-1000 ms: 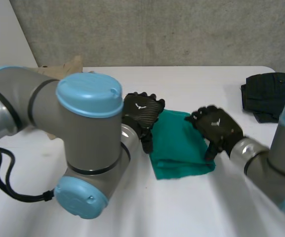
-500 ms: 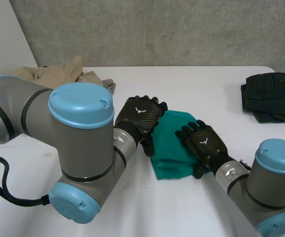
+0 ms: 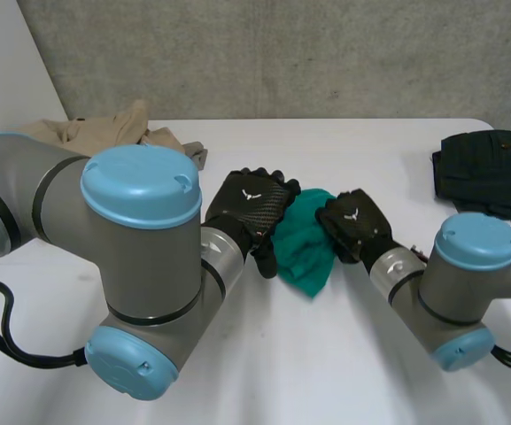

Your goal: Fold the laundry.

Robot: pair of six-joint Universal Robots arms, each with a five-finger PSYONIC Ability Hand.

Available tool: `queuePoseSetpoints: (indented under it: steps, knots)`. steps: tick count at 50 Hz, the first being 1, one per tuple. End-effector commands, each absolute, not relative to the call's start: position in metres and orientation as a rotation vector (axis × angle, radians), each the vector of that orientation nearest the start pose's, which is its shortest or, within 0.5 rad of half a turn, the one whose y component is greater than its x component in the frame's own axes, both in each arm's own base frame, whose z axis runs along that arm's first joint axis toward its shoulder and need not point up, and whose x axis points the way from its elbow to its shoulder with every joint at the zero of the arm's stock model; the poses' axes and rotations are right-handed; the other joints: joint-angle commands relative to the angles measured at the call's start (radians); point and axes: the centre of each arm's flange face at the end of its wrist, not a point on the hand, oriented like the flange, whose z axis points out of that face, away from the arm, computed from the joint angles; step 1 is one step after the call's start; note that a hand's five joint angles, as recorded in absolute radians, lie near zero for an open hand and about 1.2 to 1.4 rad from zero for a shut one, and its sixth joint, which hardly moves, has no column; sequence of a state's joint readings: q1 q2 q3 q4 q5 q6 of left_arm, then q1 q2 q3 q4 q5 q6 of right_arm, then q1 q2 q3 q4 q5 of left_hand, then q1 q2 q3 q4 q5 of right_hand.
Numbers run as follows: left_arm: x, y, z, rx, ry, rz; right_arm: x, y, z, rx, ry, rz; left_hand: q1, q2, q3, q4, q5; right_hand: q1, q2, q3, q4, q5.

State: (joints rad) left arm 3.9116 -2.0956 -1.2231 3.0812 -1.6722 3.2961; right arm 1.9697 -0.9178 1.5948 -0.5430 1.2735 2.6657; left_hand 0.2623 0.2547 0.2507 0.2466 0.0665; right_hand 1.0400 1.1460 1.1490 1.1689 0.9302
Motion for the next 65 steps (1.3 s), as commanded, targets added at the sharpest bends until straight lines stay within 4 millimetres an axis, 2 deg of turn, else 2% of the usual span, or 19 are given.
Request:
queuePoseSetpoints:
  steps: [1,2,6,9,13,17,20,24,25,28,29,33,37,43,51,56,60,63,65]
  knots:
    - [-0.373,-0.193,0.238,1.142,2.457,-2.173,0.304,-0.331,0.165,-1.100,1.738,-2.139,-0.019,-0.012,-0.008,-0.004,0.002,0.356,0.250,0.247,0.227,0.291]
    - [-0.373,-0.193,0.242,1.135,2.446,-2.196,0.302,-0.345,0.185,-1.054,1.693,-2.207,-0.019,-0.012,-0.008,-0.004,0.002,0.356,0.250,0.247,0.227,0.291]
    - [-0.375,-0.194,0.253,1.111,2.397,-2.284,0.283,-0.380,0.227,-0.916,1.613,-2.343,-0.019,-0.012,-0.008,-0.004,0.002,0.356,0.250,0.247,0.227,0.291]
    - [-0.375,-0.193,0.261,1.098,2.366,-2.340,0.270,-0.400,0.249,-0.837,1.548,-2.409,-0.019,-0.012,-0.008,-0.004,0.002,0.356,0.250,0.247,0.227,0.291]
    - [-0.376,-0.193,0.265,1.093,2.351,-2.368,0.234,-0.437,0.281,-0.744,1.417,-2.546,-0.019,-0.012,-0.008,-0.004,0.002,0.356,0.250,0.247,0.227,0.291]
    - [-0.377,-0.192,0.266,1.112,2.351,-2.374,0.170,-0.484,0.293,-0.673,1.328,-2.711,-0.019,-0.012,-0.008,-0.004,0.002,0.356,0.250,0.247,0.227,0.291]
    - [-0.379,-0.190,0.264,1.147,2.359,-2.375,0.143,-0.506,0.289,-0.636,1.317,-2.752,-0.019,-0.012,-0.008,-0.004,0.002,0.356,0.250,0.247,0.227,0.291]
    - [-0.379,-0.188,0.262,1.180,2.368,-2.368,0.095,-0.539,0.260,-0.558,1.383,-2.773,-0.017,-0.009,-0.005,-0.001,0.005,0.356,0.250,0.247,0.227,0.291]
    - [-0.379,-0.188,0.261,1.181,2.371,-2.367,0.077,-0.550,0.249,-0.554,1.397,-2.779,-0.017,-0.009,-0.005,-0.001,0.005,0.356,0.250,0.247,0.227,0.291]
    - [-0.380,-0.187,0.261,1.185,2.369,-2.367,0.059,-0.563,0.219,-0.575,1.440,-2.741,-0.017,-0.009,-0.005,-0.001,0.005,0.356,0.250,0.247,0.227,0.291]
    - [-0.380,-0.187,0.261,1.185,2.369,-2.367,0.051,-0.569,0.195,-0.608,1.471,-2.698,-0.017,-0.009,-0.005,-0.001,0.005,0.356,0.250,0.247,0.227,0.291]
    - [-0.380,-0.187,0.260,1.186,2.375,-2.361,0.032,-0.572,0.138,-0.656,1.583,-2.571,-0.014,-0.006,-0.002,0.002,0.008,0.356,0.250,0.247,0.227,0.291]
    - [-0.380,-0.186,0.257,1.195,2.383,-2.348,0.008,-0.567,0.101,-0.618,1.710,-2.480,-0.011,-0.003,0.001,0.005,0.011,0.356,0.250,0.247,0.227,0.291]
    - [-0.380,-0.187,0.253,1.198,2.389,-2.333,-0.012,-0.556,0.080,-0.604,1.792,-2.410,-0.011,-0.003,0.001,0.005,0.011,0.356,0.250,0.247,0.227,0.291]
    - [-0.383,-0.181,0.253,1.221,2.389,-2.337,-0.016,-0.545,0.098,-0.662,1.764,-2.407,-0.011,-0.003,0.001,0.005,0.011,0.356,0.250,0.247,0.227,0.291]
    - [-0.383,-0.181,0.254,1.224,2.389,-2.337,-0.011,-0.538,0.139,-0.657,1.734,-2.463,-0.014,-0.006,-0.002,0.002,0.008,0.356,0.250,0.247,0.227,0.291]
    - [-0.383,-0.181,0.254,1.217,2.390,-2.342,-0.007,-0.541,0.154,-0.677,1.676,-2.522,-0.014,-0.006,-0.002,0.002,0.008,0.356,0.250,0.247,0.227,0.291]
    - [-0.382,-0.181,0.254,1.218,2.391,-2.340,0.002,-0.546,0.162,-0.704,1.598,-2.587,-0.014,-0.006,-0.002,0.002,0.008,0.356,0.250,0.247,0.227,0.291]
    - [-0.382,-0.180,0.251,1.225,2.399,-2.326,0.004,-0.547,0.156,-0.671,1.603,-2.603,-0.014,-0.006,-0.002,0.002,0.008,0.356,0.250,0.247,0.227,0.291]
